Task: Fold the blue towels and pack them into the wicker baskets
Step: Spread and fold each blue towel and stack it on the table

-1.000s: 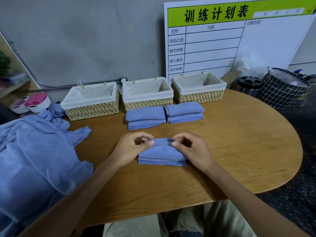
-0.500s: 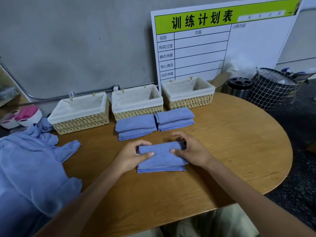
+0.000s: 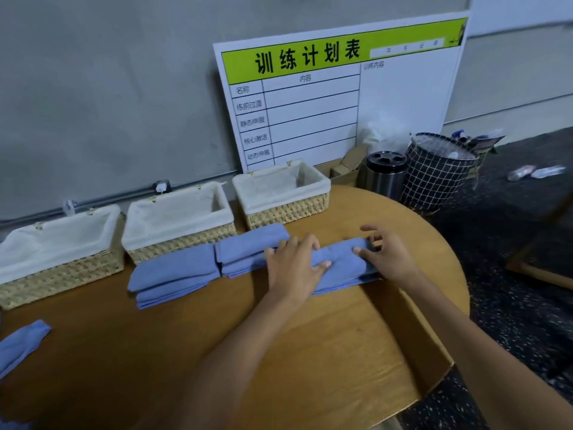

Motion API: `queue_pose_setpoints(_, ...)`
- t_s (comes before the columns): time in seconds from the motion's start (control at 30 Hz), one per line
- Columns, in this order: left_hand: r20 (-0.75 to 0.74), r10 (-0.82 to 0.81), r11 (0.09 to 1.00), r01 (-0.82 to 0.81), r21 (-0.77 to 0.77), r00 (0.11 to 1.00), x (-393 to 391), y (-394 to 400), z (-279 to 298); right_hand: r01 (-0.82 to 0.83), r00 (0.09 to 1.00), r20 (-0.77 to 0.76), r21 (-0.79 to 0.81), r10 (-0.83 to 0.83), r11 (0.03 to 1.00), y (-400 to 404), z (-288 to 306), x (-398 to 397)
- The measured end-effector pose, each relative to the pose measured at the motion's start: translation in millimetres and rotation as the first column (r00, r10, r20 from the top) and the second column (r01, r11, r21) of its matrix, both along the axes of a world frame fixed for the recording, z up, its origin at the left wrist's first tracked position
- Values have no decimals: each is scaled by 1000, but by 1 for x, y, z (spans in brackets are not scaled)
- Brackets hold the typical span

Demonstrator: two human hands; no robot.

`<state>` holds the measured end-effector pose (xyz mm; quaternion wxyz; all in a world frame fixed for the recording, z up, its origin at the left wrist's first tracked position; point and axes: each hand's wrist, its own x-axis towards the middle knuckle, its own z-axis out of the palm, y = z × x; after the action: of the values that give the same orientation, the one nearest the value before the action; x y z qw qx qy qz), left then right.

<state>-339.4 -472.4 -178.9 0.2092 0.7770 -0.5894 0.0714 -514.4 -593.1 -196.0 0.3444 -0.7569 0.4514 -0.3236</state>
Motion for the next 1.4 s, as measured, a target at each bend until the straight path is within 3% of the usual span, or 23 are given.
queue_pose_setpoints(0.1,77,9,1000,-10,20,997,2,-41,4,24,999,22,-22,-23,999,-33,0,5)
queue_pose_setpoints(0.37,118,84,995,-90,47,989,49,-99,7,40,992,116,43,-45,998,-91,-8,55)
queue_pose_setpoints(0.73,182,75,997,-79,18,980,74,-100,5,-14,995,97,-62,20,998,-100,-14,86)
queue_pose_setpoints(1.03,271,68,987,-104,121,960,71,-91,7,-54,993,97,-141,68,989,-103,-22,78)
queue_pose_setpoints(1.4,77,87,990,-94,101,993,80,-85,-4,1,993,119,-144,16,990,-100,-21,80)
